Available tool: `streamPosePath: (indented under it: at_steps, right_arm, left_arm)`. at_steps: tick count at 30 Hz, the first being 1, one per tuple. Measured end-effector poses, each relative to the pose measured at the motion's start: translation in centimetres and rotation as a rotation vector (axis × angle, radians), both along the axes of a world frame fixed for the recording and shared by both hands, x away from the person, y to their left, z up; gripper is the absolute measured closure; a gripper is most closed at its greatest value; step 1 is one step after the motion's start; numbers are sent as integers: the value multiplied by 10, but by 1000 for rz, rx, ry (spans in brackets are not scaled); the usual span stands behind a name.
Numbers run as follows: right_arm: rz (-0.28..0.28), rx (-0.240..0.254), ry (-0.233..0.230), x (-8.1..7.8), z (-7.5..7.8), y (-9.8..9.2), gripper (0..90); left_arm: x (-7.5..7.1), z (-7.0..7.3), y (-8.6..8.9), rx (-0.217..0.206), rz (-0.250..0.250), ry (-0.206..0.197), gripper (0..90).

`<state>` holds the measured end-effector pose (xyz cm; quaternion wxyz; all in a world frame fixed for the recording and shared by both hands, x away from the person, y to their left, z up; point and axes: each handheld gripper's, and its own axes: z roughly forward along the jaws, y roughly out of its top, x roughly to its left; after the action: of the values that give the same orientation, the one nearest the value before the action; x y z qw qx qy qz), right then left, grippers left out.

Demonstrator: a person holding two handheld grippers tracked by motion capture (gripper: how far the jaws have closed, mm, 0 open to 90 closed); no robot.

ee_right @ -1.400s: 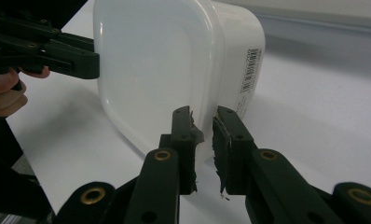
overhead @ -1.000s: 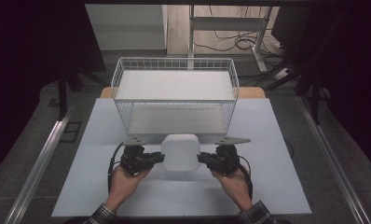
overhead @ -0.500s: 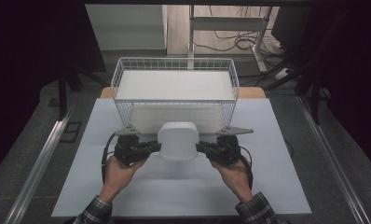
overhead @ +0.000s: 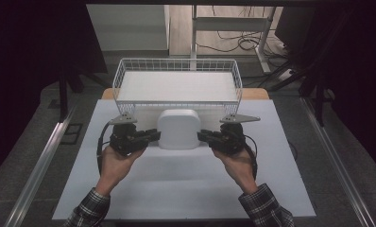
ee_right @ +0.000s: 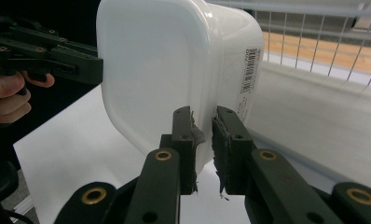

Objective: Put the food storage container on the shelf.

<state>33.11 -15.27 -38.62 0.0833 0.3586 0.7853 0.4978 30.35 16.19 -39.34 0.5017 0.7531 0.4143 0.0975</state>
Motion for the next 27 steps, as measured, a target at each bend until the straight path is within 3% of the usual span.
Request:
streamPosePath:
  at_steps: [12, 22, 27]
  right_arm:
    - [3, 14, -46, 12, 36, 6, 783]
    - [-7, 44, -73, 34, 71, 10, 782]
    - [-25, 45, -73, 51, 82, 11, 780]
  left_arm:
    - [11, 39, 6, 1, 11, -51, 796]
    - [33, 75, 10, -21, 23, -88, 797]
    - [49, 85, 9, -14, 31, -83, 798]
